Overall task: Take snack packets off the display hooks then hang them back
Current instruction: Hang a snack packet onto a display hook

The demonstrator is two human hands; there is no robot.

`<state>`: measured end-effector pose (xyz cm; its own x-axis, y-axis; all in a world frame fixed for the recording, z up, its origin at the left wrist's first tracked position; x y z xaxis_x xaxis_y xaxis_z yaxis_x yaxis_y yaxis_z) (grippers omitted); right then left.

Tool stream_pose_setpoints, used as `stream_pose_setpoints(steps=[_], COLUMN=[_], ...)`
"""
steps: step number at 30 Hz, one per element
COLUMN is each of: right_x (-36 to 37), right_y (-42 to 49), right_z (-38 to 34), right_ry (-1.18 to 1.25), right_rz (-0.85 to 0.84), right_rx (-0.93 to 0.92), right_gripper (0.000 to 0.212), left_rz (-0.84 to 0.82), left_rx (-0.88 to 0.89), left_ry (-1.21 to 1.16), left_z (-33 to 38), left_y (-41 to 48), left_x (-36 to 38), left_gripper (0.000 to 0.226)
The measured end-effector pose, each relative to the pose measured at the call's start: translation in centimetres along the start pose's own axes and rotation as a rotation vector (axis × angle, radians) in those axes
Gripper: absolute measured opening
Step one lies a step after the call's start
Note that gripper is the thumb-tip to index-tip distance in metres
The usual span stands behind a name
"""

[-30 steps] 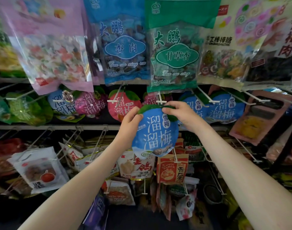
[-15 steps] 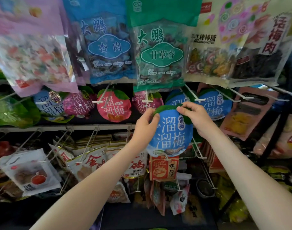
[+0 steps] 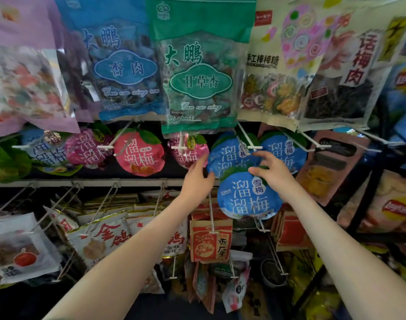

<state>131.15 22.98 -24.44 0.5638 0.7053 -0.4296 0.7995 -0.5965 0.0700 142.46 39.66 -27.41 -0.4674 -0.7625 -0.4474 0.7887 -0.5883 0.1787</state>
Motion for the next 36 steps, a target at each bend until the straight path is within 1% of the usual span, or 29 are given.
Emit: stream_pose_setpoints(steps=[2, 4, 6, 9, 11, 14, 15, 16, 18, 19, 25, 27, 30, 31, 34, 35, 36], right_x=[-0.5, -0.9, -1.2, -1.5, -1.5, -1.6, -1.6, -1.6, -1.8, -1.9, -2.6, -2.6, -2.1, -1.9, -1.0, -0.6, 0.0], right_y=[0.6, 1.3, 2.0, 2.8, 3.0, 3.0, 3.0, 2.7, 2.1, 1.8, 0.5, 0.2, 0.1, 0.1, -0.4, -0.8, -1.1], right_z=[0.1, 0.5, 0.8, 0.4, -0.4, -1.3, -1.4, -1.6, -1.7, -1.6, -1.6, -2.0, -2.2, -2.2, -1.8, -1.7, -1.6], right_ry=[-0.015, -0.036, -0.054, -0.018, 0.011, 0.004, -0.011, -0.027, -0.047, -0.039, 0.108, 0.135, 0.1, 0.086, 0.097, 0.111, 0.113], right_rz=[-0.051, -0.1, -0.126, -0.146, -0.146, -0.12, -0.12, -0.123, -0.129, -0.127, -0.097, -0.11, -0.13, -0.126, -0.066, -0.045, -0.034], right_rx=[0.052, 0.085, 0.108, 0.079, 0.028, -0.072, -0.099, -0.122, -0.161, -0.181, -0.276, -0.304, -0.309, -0.298, -0.252, -0.24, -0.233], right_gripper=[0.072, 0.083, 0.089, 0.089, 0.085, 0.074, 0.066, 0.054, 0.024, 0.013, 0.024, 0.023, 0.006, 0.003, 0.016, 0.018, 0.018], left_rz=[-0.008, -0.008, -0.001, 0.054, 0.102, 0.124, 0.121, 0.115, 0.107, 0.109, 0.167, 0.156, 0.095, 0.071, -0.048, -0.104, -0.146], left_rx=[-0.029, -0.051, -0.028, 0.008, 0.02, 0.049, 0.052, 0.048, 0.043, 0.046, 0.068, 0.065, 0.032, 0.02, -0.03, -0.033, -0.007], left_ry=[-0.009, 0.006, 0.013, 0.01, 0.053, 0.164, 0.174, 0.168, 0.147, 0.142, 0.026, -0.018, -0.02, -0.042, -0.226, -0.25, -0.22], left_z=[-0.1, 0.0, 0.4, 1.0, 1.3, 1.4, 1.4, 1.4, 1.6, 1.7, 2.8, 3.2, 3.4, 3.3, 2.8, 2.6, 2.5], left_y=[1.2, 2.2, 3.0, 3.9, 4.3, 4.8, 4.9, 4.9, 4.7, 4.6, 1.8, 1.2, 0.8, 0.7, 0.0, -0.4, -0.9], left_x=[0.6, 1.0, 1.3, 1.6, 1.7, 2.1, 2.3, 2.4, 2.5, 2.5, 2.0, 1.7, 1.0, 0.8, 0.2, 0.0, -0.2], left_gripper=[0.065, 0.07, 0.071, 0.068, 0.061, 0.043, 0.038, 0.034, 0.032, 0.032, 0.028, 0.03, 0.034, 0.036, 0.041, 0.04, 0.035])
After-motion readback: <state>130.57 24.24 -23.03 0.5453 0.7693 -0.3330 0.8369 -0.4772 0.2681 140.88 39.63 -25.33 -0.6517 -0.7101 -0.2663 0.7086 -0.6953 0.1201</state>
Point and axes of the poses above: each hand's wrist, its own y-axis towards the middle knuckle, its own x-axis out of the palm, z = x × y, the point moved 1 cm from there along y, towards the middle knuckle
